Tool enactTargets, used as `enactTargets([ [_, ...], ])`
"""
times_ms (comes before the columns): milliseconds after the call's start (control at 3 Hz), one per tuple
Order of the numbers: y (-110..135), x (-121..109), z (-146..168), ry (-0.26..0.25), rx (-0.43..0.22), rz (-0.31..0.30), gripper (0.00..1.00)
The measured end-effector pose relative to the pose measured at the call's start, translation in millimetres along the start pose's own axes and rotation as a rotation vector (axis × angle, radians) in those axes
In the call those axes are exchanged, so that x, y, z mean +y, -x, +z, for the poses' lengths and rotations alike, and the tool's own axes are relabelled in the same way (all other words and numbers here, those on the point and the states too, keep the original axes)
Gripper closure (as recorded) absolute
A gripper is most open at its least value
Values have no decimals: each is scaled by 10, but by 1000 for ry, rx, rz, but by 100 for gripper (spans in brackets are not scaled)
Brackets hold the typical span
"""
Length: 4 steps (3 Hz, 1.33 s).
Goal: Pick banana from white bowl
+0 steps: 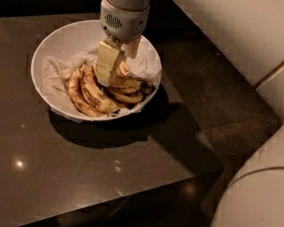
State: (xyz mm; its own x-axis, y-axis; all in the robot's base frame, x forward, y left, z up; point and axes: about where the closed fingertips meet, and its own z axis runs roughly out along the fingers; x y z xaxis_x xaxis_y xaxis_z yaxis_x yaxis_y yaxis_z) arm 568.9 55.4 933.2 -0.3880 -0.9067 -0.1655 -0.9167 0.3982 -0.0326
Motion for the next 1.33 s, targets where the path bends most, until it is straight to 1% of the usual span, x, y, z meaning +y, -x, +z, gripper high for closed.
enactTargets([
  [333, 4, -16, 25, 4, 3, -3, 28],
  [667, 30, -18, 62, 10, 11, -18, 27],
  [1333, 93, 16, 193, 45, 26, -43, 25],
])
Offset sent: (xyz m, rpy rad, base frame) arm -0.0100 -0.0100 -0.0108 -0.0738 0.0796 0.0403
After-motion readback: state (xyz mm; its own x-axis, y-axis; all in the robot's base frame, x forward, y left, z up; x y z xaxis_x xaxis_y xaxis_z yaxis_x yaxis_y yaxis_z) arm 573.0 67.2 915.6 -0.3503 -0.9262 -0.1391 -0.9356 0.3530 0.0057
